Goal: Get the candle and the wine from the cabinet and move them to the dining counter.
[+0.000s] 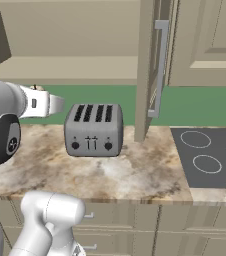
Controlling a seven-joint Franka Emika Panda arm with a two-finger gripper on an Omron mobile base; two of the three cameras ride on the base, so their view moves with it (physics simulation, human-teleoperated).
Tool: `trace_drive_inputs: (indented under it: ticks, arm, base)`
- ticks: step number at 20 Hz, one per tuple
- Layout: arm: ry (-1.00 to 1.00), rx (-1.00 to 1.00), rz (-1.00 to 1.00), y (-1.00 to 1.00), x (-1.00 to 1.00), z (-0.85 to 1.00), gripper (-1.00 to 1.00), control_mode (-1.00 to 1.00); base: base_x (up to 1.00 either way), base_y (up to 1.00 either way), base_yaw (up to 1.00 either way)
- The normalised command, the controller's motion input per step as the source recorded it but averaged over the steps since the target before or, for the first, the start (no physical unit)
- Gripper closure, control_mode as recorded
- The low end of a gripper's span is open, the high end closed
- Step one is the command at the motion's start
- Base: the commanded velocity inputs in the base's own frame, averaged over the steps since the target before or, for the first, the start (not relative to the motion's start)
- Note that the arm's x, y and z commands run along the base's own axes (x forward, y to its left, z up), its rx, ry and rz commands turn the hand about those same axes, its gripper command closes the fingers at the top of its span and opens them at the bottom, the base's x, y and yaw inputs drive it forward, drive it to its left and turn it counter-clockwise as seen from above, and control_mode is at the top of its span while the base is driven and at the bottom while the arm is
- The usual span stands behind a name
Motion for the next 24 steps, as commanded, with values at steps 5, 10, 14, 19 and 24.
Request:
trace_drive_inputs:
  ticks: [5, 10, 14, 19, 24]
  arm:
    - [0.00, 0.00, 0.00, 0.00, 0.00, 0.00, 1.00, 1.00]
    - [0.00, 0.00, 0.00, 0.00, 0.00, 0.00, 1.00, 1.00]
    - [0.00, 0.00, 0.00, 0.00, 0.00, 0.00, 1.00, 1.00]
    - [0.00, 0.00, 0.00, 0.00, 0.00, 0.00, 1.00, 1.00]
    - [0.00, 0.00, 0.00, 0.00, 0.00, 0.00, 1.00, 1.00]
  base:
    - [-0.33, -0.05, 0.00]
    - [-0.97, -0.20, 0.00]
    - [-1.00, -0.31, 0.00]
    - [-0.94, -0.21, 0.19]
    - [-0.41, 0.00, 0.95]
